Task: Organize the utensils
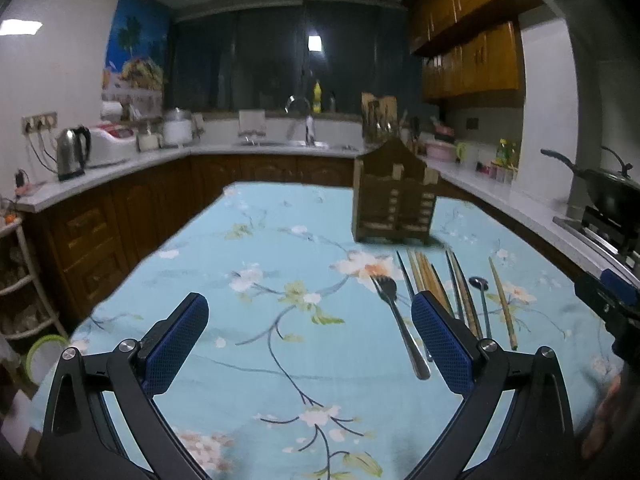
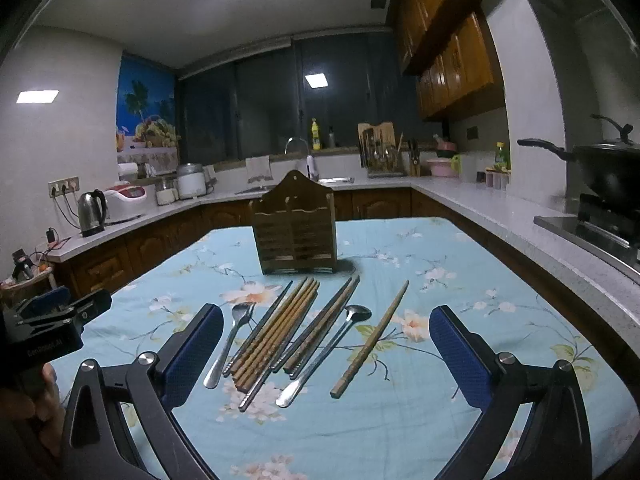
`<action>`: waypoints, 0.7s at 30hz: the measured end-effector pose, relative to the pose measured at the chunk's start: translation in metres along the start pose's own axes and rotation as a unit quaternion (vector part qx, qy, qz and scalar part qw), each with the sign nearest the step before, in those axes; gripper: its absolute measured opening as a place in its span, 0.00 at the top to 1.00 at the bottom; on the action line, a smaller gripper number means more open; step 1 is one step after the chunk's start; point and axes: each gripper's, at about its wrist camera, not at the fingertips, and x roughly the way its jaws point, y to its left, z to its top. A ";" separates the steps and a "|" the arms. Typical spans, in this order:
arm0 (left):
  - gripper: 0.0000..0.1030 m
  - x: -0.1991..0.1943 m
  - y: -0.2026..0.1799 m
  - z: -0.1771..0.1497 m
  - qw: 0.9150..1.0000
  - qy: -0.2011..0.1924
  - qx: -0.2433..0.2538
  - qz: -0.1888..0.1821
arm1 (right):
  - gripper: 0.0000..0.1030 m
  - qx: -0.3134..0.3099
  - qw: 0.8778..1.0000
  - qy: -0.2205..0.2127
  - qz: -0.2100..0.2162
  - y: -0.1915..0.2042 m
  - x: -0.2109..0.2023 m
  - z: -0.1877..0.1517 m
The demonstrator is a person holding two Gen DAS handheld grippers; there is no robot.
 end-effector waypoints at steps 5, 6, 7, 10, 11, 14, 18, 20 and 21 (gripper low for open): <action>0.00 0.013 0.003 0.006 0.999 0.038 -0.025 -0.025 | 0.00 0.012 1.000 0.028 0.005 -0.006 0.015 0.007; 0.00 0.014 0.003 0.007 0.998 0.045 -0.027 -0.028 | 0.00 0.009 1.000 0.029 0.002 -0.006 0.018 0.007; 0.00 0.015 0.003 0.008 0.998 0.051 -0.031 -0.033 | 0.00 0.008 0.999 0.034 0.002 -0.006 0.019 0.008; 0.00 0.021 0.002 0.012 0.997 0.060 -0.018 -0.039 | 0.00 0.002 0.999 0.052 0.004 -0.006 0.026 0.009; 0.00 0.025 0.002 0.014 0.996 0.068 -0.021 -0.047 | 0.00 0.005 0.998 0.063 0.008 -0.006 0.029 0.010; 0.00 0.041 0.002 0.020 0.993 0.100 -0.018 -0.055 | 0.00 -0.001 0.995 0.097 0.009 -0.009 0.042 0.016; 0.00 0.059 0.000 0.028 0.990 0.114 -0.033 -0.082 | 0.01 0.038 0.993 0.104 0.036 -0.017 0.059 0.022; 0.01 0.071 -0.004 0.033 0.987 0.129 -0.031 -0.093 | 0.07 0.048 0.991 0.119 0.046 -0.021 0.071 0.025; 0.04 0.078 -0.007 0.035 0.985 0.139 -0.027 -0.099 | 0.13 0.041 0.990 0.127 0.044 -0.022 0.077 0.026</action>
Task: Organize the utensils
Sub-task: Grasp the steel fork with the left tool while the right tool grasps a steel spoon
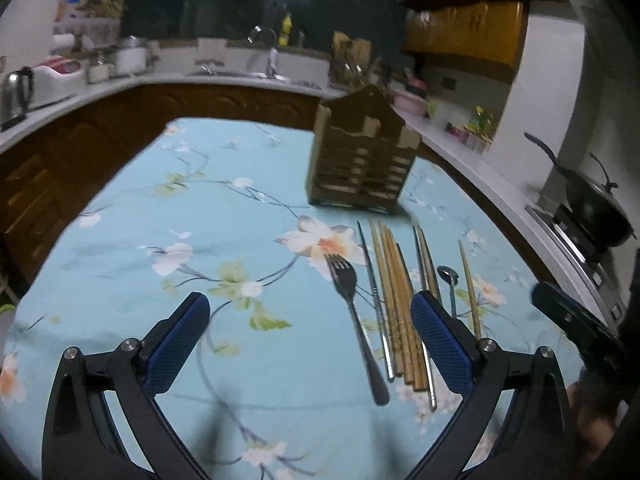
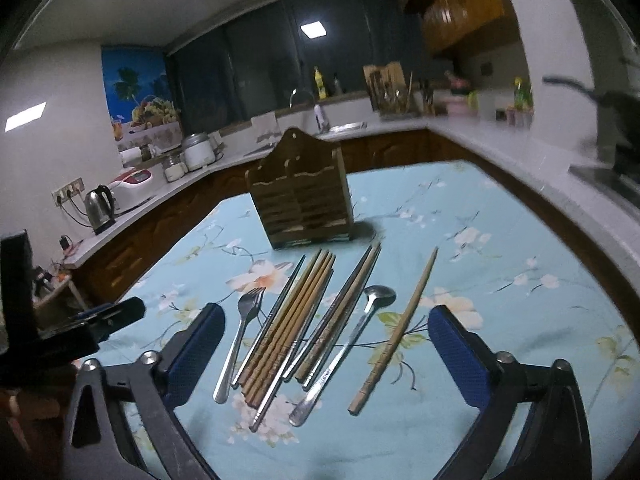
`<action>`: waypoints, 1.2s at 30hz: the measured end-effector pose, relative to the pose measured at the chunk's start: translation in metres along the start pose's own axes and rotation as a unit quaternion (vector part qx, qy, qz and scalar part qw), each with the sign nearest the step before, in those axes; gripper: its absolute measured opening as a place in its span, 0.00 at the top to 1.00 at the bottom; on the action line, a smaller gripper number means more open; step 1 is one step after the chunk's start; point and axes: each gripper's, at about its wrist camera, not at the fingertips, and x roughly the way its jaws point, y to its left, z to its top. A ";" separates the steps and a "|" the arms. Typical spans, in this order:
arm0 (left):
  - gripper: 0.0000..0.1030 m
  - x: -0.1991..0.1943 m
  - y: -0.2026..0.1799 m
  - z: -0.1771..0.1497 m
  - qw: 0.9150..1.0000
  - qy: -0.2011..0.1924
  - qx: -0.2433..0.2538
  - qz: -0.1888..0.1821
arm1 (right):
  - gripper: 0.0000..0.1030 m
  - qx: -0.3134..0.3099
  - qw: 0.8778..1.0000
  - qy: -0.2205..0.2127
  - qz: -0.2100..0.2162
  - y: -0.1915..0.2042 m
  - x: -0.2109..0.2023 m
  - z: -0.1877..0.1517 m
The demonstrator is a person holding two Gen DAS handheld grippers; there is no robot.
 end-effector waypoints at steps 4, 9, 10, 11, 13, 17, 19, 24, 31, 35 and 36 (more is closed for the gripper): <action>0.22 0.033 -0.003 0.014 0.998 0.060 0.005 -0.024 | 0.28 0.030 0.999 0.036 0.015 -0.012 0.026 0.011; 0.39 0.068 -0.004 0.024 0.992 0.112 -0.011 -0.062 | 0.43 0.051 0.996 0.069 0.029 -0.020 0.051 0.017; 0.40 0.075 -0.006 0.026 0.991 0.121 -0.008 -0.065 | 0.46 0.056 0.995 0.079 0.033 -0.021 0.056 0.017; 0.40 0.081 -0.007 0.027 0.990 0.127 -0.004 -0.068 | 0.53 0.064 0.993 0.091 0.037 -0.024 0.062 0.018; 0.40 0.089 -0.009 0.028 0.988 0.141 -0.001 -0.070 | 0.58 0.071 0.990 0.113 0.037 -0.028 0.073 0.017; 0.41 0.115 -0.007 0.030 0.980 0.178 -0.008 -0.083 | 0.60 0.073 0.986 0.149 0.029 -0.036 0.095 0.013; 0.46 0.128 -0.007 0.031 0.977 0.194 -0.010 -0.088 | 0.62 0.080 0.983 0.165 0.030 -0.040 0.104 0.012; 0.52 0.146 -0.011 0.034 0.969 0.220 -0.011 -0.108 | 0.63 0.113 0.974 0.193 0.045 -0.054 0.123 0.009; 0.76 0.164 -0.007 0.037 0.968 0.221 -0.013 -0.119 | 0.75 0.159 0.965 0.193 0.075 -0.072 0.136 0.009; 0.78 0.166 -0.002 0.038 0.967 0.217 -0.019 -0.130 | 0.95 0.186 0.960 0.193 0.085 -0.079 0.141 0.008; 0.79 0.165 -0.002 0.037 0.968 0.216 -0.017 -0.130 | 0.96 0.183 0.961 0.189 0.082 -0.078 0.139 0.009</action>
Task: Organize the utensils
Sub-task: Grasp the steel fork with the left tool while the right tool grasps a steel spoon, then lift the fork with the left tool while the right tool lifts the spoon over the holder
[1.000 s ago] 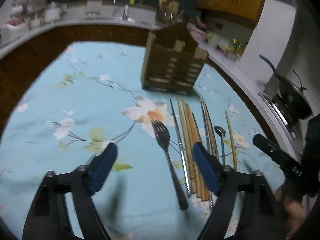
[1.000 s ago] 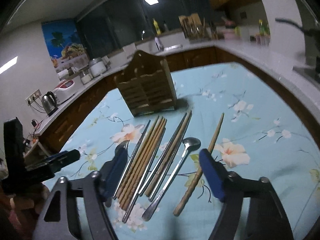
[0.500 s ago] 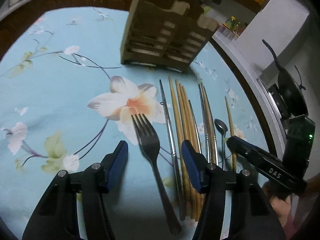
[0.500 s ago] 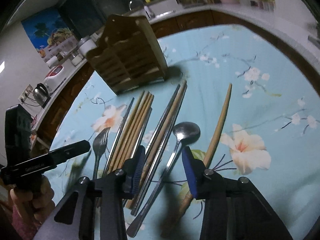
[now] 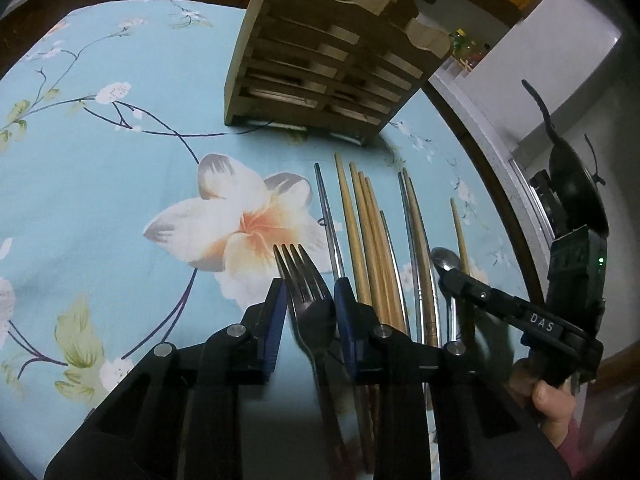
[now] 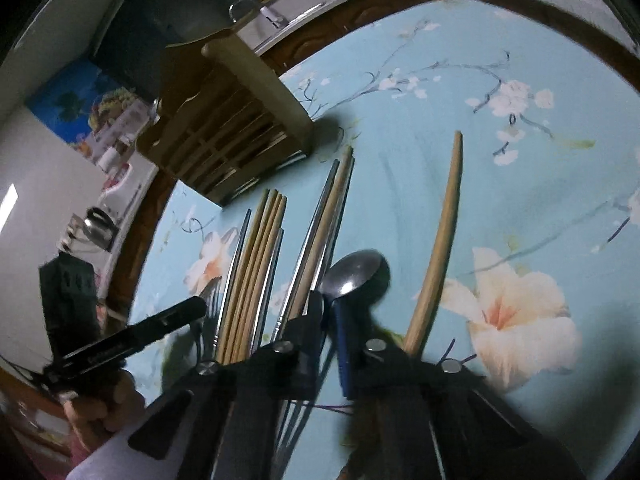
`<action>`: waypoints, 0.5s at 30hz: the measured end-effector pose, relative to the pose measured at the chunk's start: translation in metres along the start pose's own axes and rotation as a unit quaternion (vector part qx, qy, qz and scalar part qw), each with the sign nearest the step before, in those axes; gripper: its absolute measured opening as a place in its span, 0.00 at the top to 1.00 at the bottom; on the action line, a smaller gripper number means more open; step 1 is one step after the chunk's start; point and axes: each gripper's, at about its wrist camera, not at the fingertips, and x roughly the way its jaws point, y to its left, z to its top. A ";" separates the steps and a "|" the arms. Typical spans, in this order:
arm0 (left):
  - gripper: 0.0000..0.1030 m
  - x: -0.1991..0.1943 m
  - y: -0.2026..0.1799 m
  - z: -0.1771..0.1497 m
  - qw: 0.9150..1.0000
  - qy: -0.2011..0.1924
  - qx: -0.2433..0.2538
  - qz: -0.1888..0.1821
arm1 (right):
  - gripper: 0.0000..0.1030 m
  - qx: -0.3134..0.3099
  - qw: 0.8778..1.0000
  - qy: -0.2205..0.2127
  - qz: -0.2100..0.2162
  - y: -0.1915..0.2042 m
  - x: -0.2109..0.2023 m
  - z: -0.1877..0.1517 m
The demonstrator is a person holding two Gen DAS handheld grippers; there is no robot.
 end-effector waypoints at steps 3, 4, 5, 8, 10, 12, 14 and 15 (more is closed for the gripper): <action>0.94 -0.007 0.000 -0.002 1.000 -0.003 -0.005 -0.023 | 0.98 -0.010 1.000 -0.012 0.002 0.007 -0.007 -0.001; 0.95 -0.010 0.000 -0.003 0.999 -0.005 -0.011 -0.032 | 0.98 -0.012 1.000 -0.017 0.006 0.009 -0.010 -0.002; 0.95 -0.015 -0.001 -0.004 0.999 -0.012 -0.009 -0.029 | 0.98 -0.014 1.000 -0.020 0.011 0.012 -0.013 -0.001; 0.96 -0.036 -0.006 -0.008 0.999 -0.037 -0.001 -0.031 | 0.98 -0.030 0.999 -0.041 0.013 0.025 -0.031 0.000; 0.97 -0.051 -0.006 -0.009 0.998 -0.051 -0.005 -0.040 | 0.98 -0.034 0.998 -0.053 0.022 0.031 -0.042 0.002; 0.97 -0.063 -0.007 -0.010 0.997 -0.064 -0.009 -0.046 | 0.98 -0.043 0.997 -0.066 0.022 0.039 -0.053 0.003; 0.98 -0.077 -0.007 -0.009 0.995 -0.082 -0.015 -0.054 | 0.98 -0.052 0.995 -0.080 0.021 0.046 -0.064 0.006; 0.98 -0.085 -0.007 -0.010 0.994 -0.091 -0.017 -0.057 | 0.98 -0.059 0.994 -0.091 0.020 0.051 -0.071 0.008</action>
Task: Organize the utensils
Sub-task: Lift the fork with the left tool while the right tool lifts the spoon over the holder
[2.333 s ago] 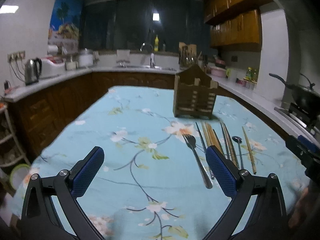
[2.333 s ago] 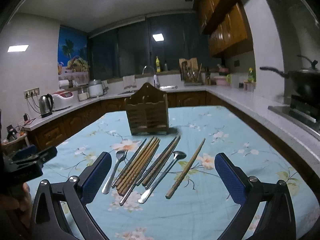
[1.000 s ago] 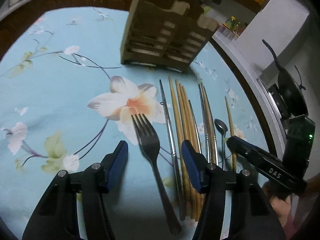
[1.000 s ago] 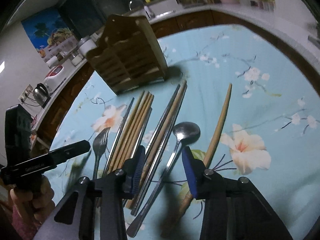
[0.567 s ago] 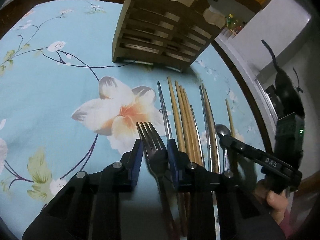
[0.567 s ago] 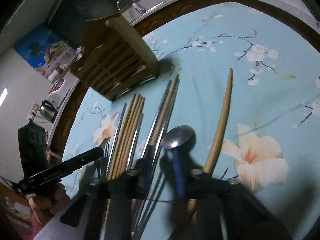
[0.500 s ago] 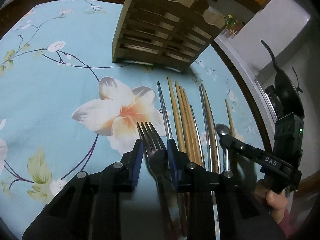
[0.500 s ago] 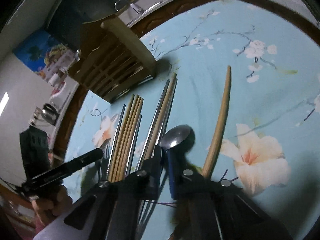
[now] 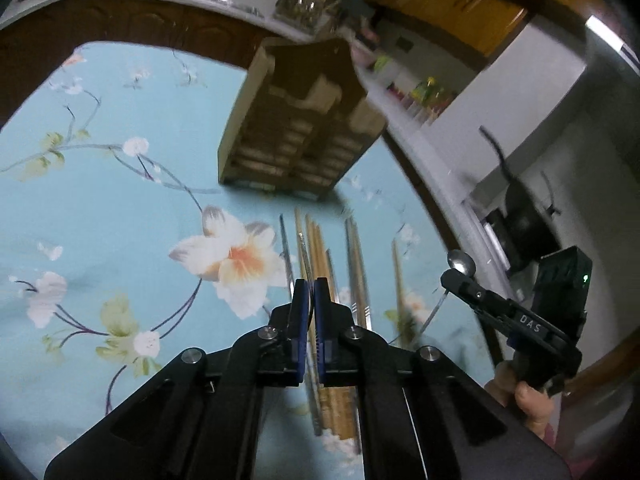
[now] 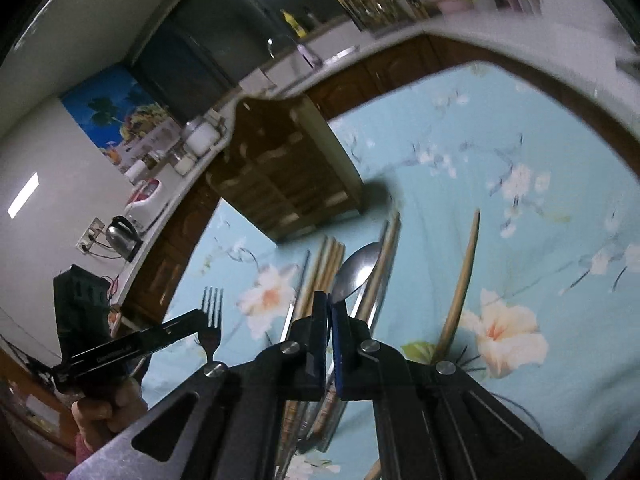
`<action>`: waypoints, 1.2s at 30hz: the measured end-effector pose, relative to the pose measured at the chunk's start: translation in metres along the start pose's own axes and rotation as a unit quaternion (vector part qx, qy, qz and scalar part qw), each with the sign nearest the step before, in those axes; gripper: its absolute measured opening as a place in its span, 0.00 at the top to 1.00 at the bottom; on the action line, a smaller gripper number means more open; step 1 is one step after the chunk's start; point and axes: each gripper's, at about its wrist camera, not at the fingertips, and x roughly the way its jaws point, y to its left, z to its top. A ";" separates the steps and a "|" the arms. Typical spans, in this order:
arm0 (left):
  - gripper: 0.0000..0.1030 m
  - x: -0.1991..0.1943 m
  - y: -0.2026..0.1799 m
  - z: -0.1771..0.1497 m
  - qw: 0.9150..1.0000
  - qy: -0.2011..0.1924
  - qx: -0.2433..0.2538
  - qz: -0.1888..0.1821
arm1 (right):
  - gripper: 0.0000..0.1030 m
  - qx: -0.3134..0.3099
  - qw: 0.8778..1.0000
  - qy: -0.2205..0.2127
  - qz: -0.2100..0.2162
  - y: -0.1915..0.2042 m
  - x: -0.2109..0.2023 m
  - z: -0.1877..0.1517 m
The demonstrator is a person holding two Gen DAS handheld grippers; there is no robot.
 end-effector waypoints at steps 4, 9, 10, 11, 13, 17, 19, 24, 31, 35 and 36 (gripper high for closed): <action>0.98 -0.023 -0.006 0.012 1.000 -0.026 -0.003 -0.009 | 0.98 -0.020 0.999 -0.028 0.004 0.015 -0.021 0.013; 0.98 -0.048 -0.011 0.023 0.998 -0.053 -0.003 -0.018 | 0.98 -0.054 0.996 -0.065 -0.006 0.033 -0.040 0.027; 0.98 -0.051 -0.012 0.025 0.998 -0.058 -0.001 -0.017 | 0.98 -0.060 0.996 -0.071 -0.007 0.037 -0.042 0.030; 0.98 -0.054 -0.013 0.026 0.998 -0.063 0.001 -0.018 | 0.98 -0.064 0.995 -0.075 -0.007 0.039 -0.044 0.033; 0.98 -0.058 -0.014 0.029 0.997 -0.071 0.004 -0.019 | 0.98 -0.074 0.994 -0.083 -0.009 0.043 -0.046 0.037; 0.98 -0.069 -0.017 0.036 0.996 -0.086 0.009 -0.021 | 0.98 -0.081 0.992 -0.094 -0.009 0.049 -0.047 0.048; 0.98 -0.073 -0.018 0.041 0.995 -0.094 0.007 -0.026 | 0.98 -0.083 0.992 -0.099 -0.010 0.050 -0.049 0.052; 0.98 -0.076 -0.022 0.060 0.993 -0.110 0.008 -0.037 | 0.98 -0.098 0.989 -0.113 -0.018 0.054 -0.044 0.070; 0.98 -0.085 -0.036 0.113 0.985 -0.164 0.020 -0.053 | 0.98 -0.114 0.982 -0.150 -0.028 0.066 -0.037 0.110; 0.98 -0.082 -0.040 0.146 0.979 -0.191 0.020 -0.064 | 0.98 -0.124 0.977 -0.169 -0.032 0.076 -0.026 0.140; 0.98 -0.079 -0.041 0.155 0.978 -0.199 0.019 -0.065 | 0.98 -0.127 0.976 -0.172 -0.035 0.077 -0.023 0.145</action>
